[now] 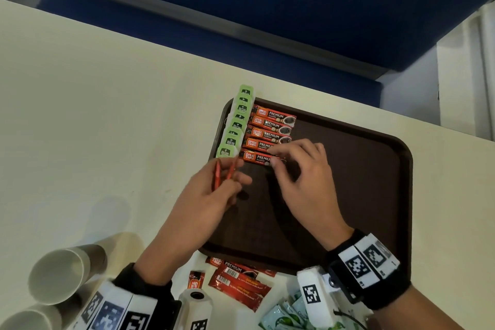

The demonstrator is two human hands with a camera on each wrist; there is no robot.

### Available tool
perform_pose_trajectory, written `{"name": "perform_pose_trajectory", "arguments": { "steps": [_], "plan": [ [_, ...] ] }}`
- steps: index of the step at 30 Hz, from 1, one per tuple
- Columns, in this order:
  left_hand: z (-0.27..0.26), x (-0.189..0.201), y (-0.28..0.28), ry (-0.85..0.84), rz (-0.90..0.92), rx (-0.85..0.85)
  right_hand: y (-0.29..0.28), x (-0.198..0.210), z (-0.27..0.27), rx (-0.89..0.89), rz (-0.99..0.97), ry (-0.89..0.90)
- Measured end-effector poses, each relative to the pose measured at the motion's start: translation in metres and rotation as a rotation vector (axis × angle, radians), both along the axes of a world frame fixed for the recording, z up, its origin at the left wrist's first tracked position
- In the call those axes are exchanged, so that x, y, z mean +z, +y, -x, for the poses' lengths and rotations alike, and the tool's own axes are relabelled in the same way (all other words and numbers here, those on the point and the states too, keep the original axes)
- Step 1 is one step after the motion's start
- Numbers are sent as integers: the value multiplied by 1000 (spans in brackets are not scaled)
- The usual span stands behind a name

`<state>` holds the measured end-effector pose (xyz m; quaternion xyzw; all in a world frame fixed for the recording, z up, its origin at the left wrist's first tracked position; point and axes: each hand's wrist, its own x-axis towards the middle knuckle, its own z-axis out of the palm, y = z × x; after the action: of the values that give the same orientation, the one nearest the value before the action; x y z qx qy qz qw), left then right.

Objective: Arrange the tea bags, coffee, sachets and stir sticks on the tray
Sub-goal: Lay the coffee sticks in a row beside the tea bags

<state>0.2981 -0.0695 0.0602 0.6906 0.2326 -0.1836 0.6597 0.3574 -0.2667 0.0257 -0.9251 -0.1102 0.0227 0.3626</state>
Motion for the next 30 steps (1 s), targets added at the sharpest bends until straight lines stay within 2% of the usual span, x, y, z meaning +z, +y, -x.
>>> {"name": "perform_pose_trajectory", "arguments": {
  "steps": [3,5,9,13,18,20,22,26,30],
  "plan": [
    [1,6,-3,-14,52,-182,-6,23,5,54,-317,296],
    [0,11,-6,-41,78,-255,-9,38,9,124,-424,438],
    [-2,16,-11,-36,102,-247,-16,43,14,60,-451,479],
    [-2,14,-14,-14,28,-95,-22,40,16,-87,-513,476],
    [-4,12,-17,-12,-29,25,-25,37,20,-260,-755,634],
    [-4,11,-20,-16,-17,69,-23,38,21,-371,-897,727],
    [-2,11,-23,-21,12,106,-20,38,25,-398,-996,841],
    [2,14,-27,-42,-41,27,-13,35,33,-326,-955,938],
    [2,10,-20,13,-68,-12,-16,33,26,-449,-978,875]
  ]
}}
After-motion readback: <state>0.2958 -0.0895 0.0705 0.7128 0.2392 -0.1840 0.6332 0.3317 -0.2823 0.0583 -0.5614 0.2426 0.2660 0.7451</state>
